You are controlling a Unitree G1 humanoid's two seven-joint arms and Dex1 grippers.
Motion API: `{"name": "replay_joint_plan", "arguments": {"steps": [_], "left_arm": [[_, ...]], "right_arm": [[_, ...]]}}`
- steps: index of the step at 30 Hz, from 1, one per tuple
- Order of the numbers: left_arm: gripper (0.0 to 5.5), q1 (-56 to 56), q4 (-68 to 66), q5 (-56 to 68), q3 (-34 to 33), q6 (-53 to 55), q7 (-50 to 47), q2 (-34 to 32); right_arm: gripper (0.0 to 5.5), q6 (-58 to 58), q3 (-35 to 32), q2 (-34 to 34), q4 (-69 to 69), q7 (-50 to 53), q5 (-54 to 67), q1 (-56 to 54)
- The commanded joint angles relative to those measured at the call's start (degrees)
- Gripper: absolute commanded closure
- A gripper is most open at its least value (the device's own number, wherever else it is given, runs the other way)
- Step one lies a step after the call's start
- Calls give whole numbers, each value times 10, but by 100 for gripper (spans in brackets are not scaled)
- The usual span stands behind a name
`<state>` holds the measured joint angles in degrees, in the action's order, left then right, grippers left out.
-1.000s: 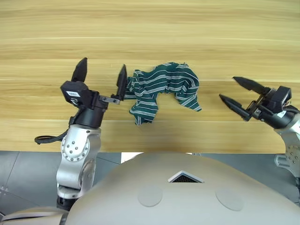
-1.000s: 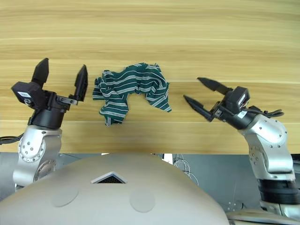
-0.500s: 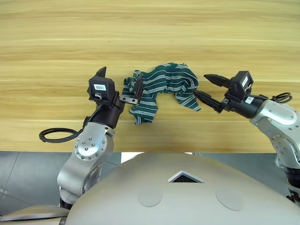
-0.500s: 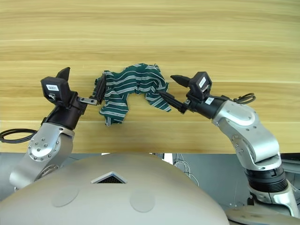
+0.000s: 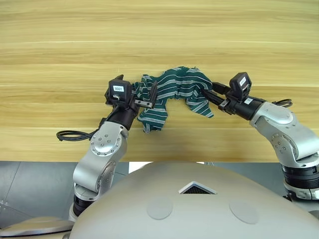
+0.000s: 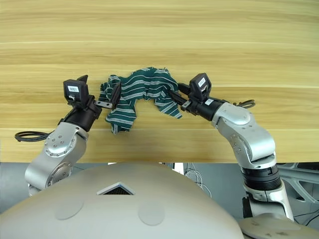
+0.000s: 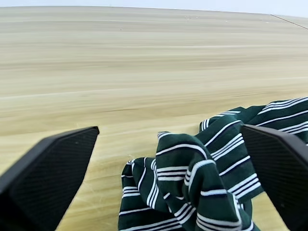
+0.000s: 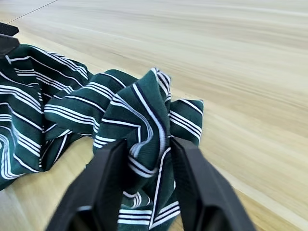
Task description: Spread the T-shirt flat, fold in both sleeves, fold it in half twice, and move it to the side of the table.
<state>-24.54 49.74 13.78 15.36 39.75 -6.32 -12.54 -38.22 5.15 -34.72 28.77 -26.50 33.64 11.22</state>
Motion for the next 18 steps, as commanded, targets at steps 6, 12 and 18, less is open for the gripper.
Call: {"name": "replay_joint_plan", "arguments": {"steps": [6, 12, 18], "left_arm": [[53, -4, -22, 5, -4, 10, 20, 20], [164, -8, -33, 19, -8, 12, 32, 34], [254, -13, -29, 19, -14, 17, 36, 40]], "right_arm": [[549, -23, -4, 22, 7, -5, -4, -22], [550, -18, -3, 30, 13, -6, -14, -27], [550, -15, -2, 32, 19, -11, -24, -25]]}}
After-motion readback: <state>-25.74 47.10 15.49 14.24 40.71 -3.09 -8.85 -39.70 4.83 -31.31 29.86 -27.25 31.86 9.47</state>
